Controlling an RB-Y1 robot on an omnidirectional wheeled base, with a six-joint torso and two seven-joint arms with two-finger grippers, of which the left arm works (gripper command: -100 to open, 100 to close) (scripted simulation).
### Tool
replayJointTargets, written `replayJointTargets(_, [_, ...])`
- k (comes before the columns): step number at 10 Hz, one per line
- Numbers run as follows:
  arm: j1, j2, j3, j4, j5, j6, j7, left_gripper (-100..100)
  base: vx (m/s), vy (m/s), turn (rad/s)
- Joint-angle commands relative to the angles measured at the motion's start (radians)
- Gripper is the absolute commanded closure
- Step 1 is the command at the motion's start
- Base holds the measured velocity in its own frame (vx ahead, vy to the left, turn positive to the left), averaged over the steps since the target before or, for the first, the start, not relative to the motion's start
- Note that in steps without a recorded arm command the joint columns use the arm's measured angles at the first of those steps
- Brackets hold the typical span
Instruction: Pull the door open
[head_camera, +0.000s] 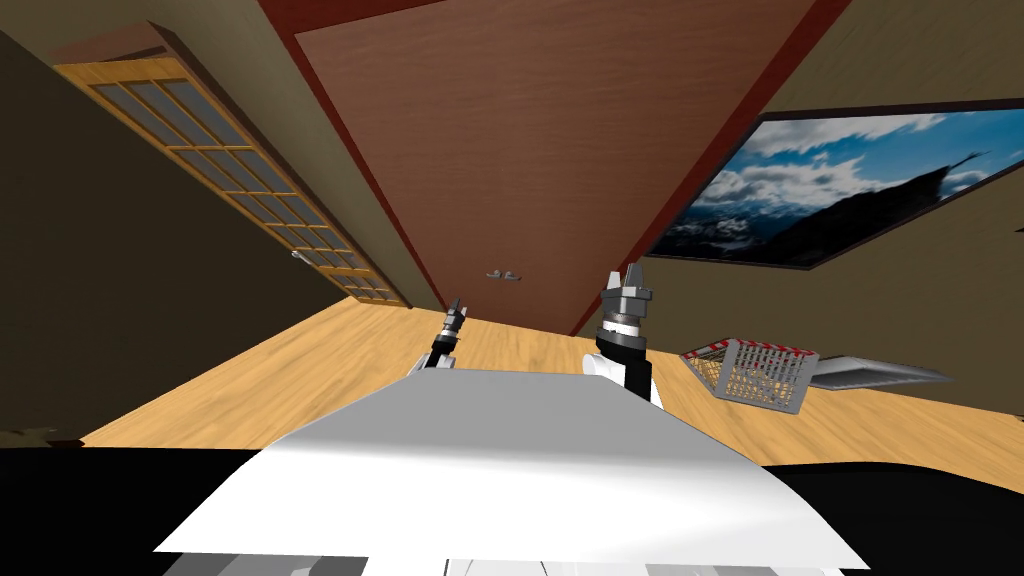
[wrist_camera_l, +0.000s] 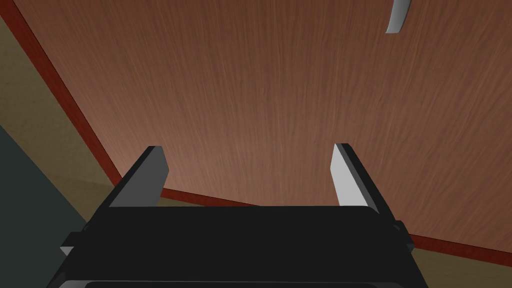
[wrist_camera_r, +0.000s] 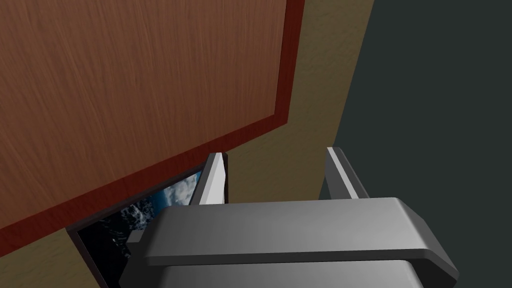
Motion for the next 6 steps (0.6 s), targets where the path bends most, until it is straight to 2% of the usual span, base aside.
replayJointTargets(1, [-0.015, 0.008, -0.003, 0.049, 0.004, -0.018, 0.008, -100, 0.113, -0.040, -0.028])
replayJointTargets(2, [-0.025, 0.013, -0.005, 0.073, 0.006, -0.028, 0.012, -100, 0.113, -0.034, -0.034])
replayJointTargets(3, [-0.025, 0.013, -0.005, 0.078, 0.006, -0.028, 0.012, -100, 0.071, -0.019, -0.008])
replayJointTargets(6, [-0.055, 0.027, -0.010, 0.165, 0.012, -0.057, 0.025, -100, 0.079, -0.019, -0.025])
